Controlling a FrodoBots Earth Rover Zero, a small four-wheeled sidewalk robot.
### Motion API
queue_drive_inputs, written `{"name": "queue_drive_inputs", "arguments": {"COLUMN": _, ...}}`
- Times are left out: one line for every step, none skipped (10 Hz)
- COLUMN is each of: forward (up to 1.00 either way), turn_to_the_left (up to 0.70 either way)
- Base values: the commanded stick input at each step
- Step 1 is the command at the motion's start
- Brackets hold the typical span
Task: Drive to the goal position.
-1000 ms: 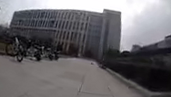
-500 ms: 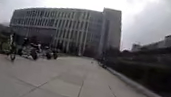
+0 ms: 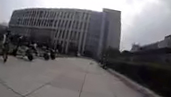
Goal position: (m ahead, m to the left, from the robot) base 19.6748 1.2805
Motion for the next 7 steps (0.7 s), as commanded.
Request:
{"name": "queue_drive_inputs", "arguments": {"forward": 0.70, "turn_to_the_left": 0.00}}
{"name": "queue_drive_inputs", "arguments": {"forward": 0.70, "turn_to_the_left": 0.00}}
{"name": "queue_drive_inputs", "arguments": {"forward": 0.70, "turn_to_the_left": 0.00}}
{"name": "queue_drive_inputs", "arguments": {"forward": 0.70, "turn_to_the_left": 0.00}}
{"name": "queue_drive_inputs", "arguments": {"forward": 0.70, "turn_to_the_left": 0.00}}
{"name": "queue_drive_inputs", "arguments": {"forward": 0.70, "turn_to_the_left": 0.00}}
{"name": "queue_drive_inputs", "arguments": {"forward": 0.70, "turn_to_the_left": 0.00}}
